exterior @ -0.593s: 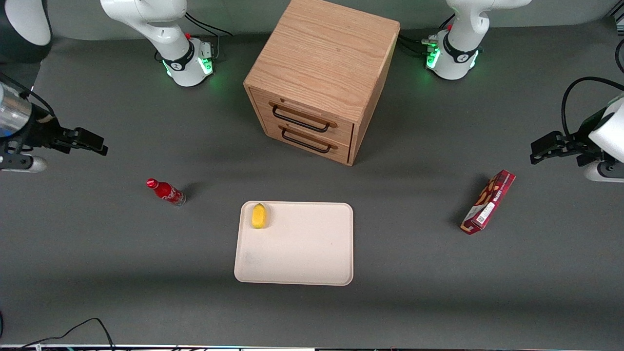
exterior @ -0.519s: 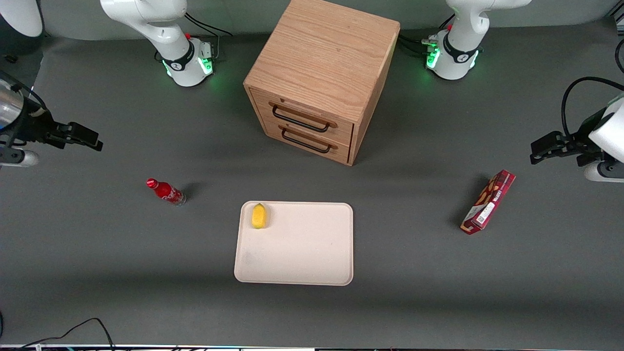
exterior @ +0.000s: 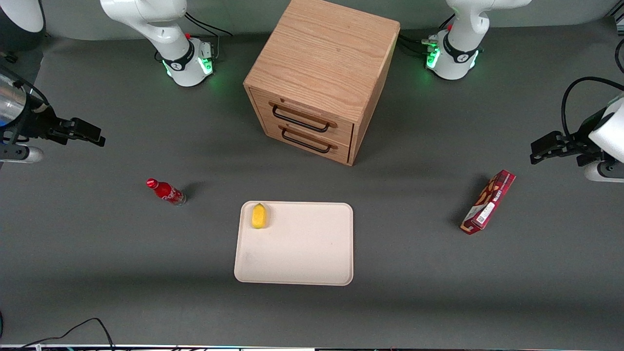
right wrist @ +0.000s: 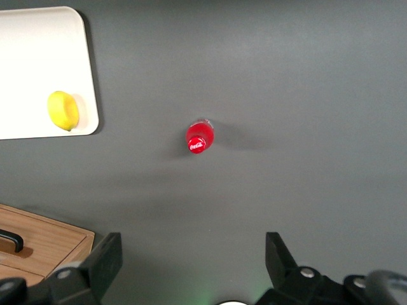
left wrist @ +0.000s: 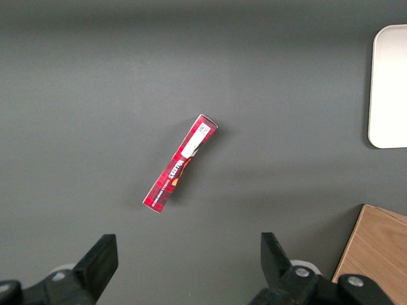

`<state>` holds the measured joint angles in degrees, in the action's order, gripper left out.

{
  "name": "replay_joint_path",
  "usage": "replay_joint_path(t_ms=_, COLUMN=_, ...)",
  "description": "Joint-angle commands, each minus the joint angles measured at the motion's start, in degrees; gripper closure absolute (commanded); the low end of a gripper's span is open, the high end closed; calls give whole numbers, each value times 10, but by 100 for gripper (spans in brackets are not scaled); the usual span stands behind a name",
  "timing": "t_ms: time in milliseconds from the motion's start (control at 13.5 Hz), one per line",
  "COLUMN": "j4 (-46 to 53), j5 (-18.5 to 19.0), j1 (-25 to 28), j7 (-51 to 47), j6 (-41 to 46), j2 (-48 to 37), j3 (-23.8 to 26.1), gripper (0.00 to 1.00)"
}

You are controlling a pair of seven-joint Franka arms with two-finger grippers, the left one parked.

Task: Place coke bottle on tray
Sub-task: 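Move the open right gripper down toward the red Coca-Cola bottle's cap end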

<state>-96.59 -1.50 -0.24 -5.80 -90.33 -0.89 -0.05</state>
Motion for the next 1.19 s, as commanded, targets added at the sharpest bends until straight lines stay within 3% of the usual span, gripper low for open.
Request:
replay_joint_path(t_ms=0, j4=11, j5=-4, j1=7, j7=4, j6=-52, j2=66, j3=0, gripper=0)
replay_joint_path(t_ms=148, j4=-12, j5=-3, j1=11, j7=4, j6=-105, j2=109, j3=21, gripper=0)
replay_joint_path(t_ms=444, j4=-161, j5=-3, j1=10, j7=10, j6=-279, j2=96, j3=27, gripper=0)
replay_joint_path(t_ms=593, j4=-214, j5=17, j1=7, j7=11, j6=-328, j2=86, j3=27, gripper=0)
replay_joint_path(t_ms=889, j4=-287, j5=24, j1=-5, j7=36, j6=-387, j2=62, j3=27, gripper=0)
replay_joint_path(t_ms=1037, j4=-289, j5=24, j1=-11, j7=38, j6=-390, j2=61, j3=27, gripper=6)
replay_joint_path(t_ms=1111, j4=-295, j5=24, j1=-11, j7=37, j6=-391, j2=57, j3=27, gripper=16)
